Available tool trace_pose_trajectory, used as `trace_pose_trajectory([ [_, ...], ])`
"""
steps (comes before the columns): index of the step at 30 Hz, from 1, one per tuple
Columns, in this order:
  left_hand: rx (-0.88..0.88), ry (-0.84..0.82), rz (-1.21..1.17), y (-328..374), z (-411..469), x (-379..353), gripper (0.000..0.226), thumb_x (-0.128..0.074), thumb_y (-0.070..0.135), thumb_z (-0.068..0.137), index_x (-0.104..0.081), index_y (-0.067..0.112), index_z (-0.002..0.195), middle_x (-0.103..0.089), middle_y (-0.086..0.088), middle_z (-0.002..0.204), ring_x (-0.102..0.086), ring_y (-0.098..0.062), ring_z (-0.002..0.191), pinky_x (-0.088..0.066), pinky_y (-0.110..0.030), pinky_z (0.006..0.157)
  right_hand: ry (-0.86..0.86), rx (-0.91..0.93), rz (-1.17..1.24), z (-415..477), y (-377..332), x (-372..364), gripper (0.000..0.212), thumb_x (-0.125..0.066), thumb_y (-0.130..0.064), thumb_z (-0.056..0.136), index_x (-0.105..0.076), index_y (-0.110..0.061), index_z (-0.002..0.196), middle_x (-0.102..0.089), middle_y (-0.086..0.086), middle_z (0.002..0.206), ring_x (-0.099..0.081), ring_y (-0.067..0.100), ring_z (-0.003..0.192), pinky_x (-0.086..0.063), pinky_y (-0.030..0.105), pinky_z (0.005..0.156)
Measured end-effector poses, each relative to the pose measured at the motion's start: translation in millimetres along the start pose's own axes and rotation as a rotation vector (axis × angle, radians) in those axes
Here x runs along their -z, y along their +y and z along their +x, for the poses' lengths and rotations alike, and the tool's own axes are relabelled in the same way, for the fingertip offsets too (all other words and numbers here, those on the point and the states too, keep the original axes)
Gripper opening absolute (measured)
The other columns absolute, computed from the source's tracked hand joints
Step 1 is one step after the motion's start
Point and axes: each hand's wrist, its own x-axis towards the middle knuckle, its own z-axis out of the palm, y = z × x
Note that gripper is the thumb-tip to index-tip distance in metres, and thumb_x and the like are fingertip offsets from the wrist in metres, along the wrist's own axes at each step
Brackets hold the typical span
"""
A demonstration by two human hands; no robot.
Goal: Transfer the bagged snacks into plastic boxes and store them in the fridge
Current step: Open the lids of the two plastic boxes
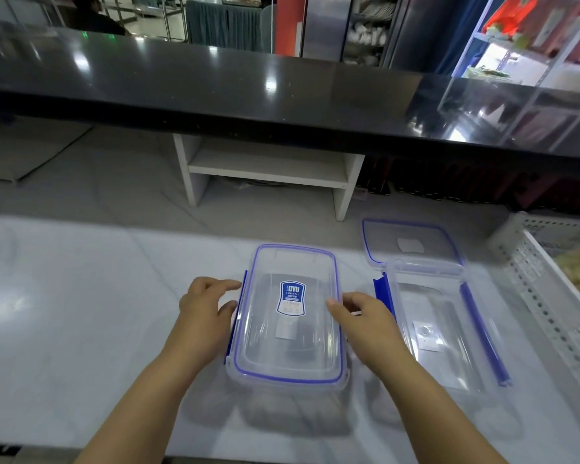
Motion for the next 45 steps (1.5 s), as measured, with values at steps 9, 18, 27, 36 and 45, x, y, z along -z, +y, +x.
trace_pose_trajectory([
  [9, -0.123, 0.019, -0.062, 22.3, -10.4, 16.8, 0.035, -0.044, 0.011, 0.095, -0.068, 0.031, 0.108, -0.061, 0.013, 0.096, -0.057, -0.002, 0.091, -0.040, -0.013, 0.074, 0.017, 0.091, -0.050, -9.8, -9.7, 7.5, 0.023, -0.067, -0.040, 0.083, -0.070, -0.024, 0.100, -0.068, -0.009, 0.096, -0.059, 0.007, 0.084, -0.047, 0.020, 0.065],
  [18, -0.205, 0.022, -0.258, 58.4, 1.9, 34.9, 0.031, -0.040, 0.021, 0.098, -0.070, 0.021, 0.089, -0.065, -0.001, 0.071, -0.054, -0.005, 0.058, -0.047, -0.022, 0.059, 0.047, 0.169, 0.410, -10.1, -39.4, 40.7, 0.013, -0.055, -0.018, 0.093, -0.066, -0.017, 0.100, -0.067, -0.003, 0.069, -0.057, 0.007, 0.056, -0.050, 0.025, 0.058],
  [27, -0.038, -0.050, 0.132, 29.8, 42.4, -0.4, 0.040, -0.057, 0.031, 0.091, -0.054, 0.015, 0.127, -0.057, 0.000, 0.108, -0.054, -0.015, 0.090, -0.038, -0.023, 0.078, 0.213, 0.465, 0.375, 14.5, -68.2, 87.3, 0.012, -0.058, -0.012, 0.092, -0.065, -0.022, 0.092, -0.075, -0.005, 0.075, -0.064, 0.007, 0.066, -0.055, 0.021, 0.067],
  [36, 0.049, 0.037, 0.030, 12.3, 28.2, 19.6, 0.010, -0.063, 0.033, 0.085, -0.066, 0.025, 0.091, -0.061, 0.005, 0.066, -0.054, -0.011, 0.057, -0.039, -0.023, 0.053, 0.200, 0.733, -0.315, 62.9, -97.2, 59.9, 0.013, -0.071, -0.026, 0.083, -0.069, -0.024, 0.096, -0.070, -0.006, 0.086, -0.064, 0.016, 0.079, -0.055, 0.036, 0.075],
  [45, 0.126, 0.144, -0.076, -4.0, 20.0, 32.1, 0.022, -0.072, 0.030, 0.079, -0.060, 0.017, 0.066, -0.057, 0.004, 0.059, -0.052, -0.011, 0.052, -0.038, -0.024, 0.052, -0.107, 0.492, -0.562, 111.8, -73.3, -18.9, 0.012, -0.065, -0.033, 0.087, -0.073, -0.025, 0.092, -0.069, -0.005, 0.086, -0.062, 0.016, 0.082, -0.051, 0.030, 0.076],
])
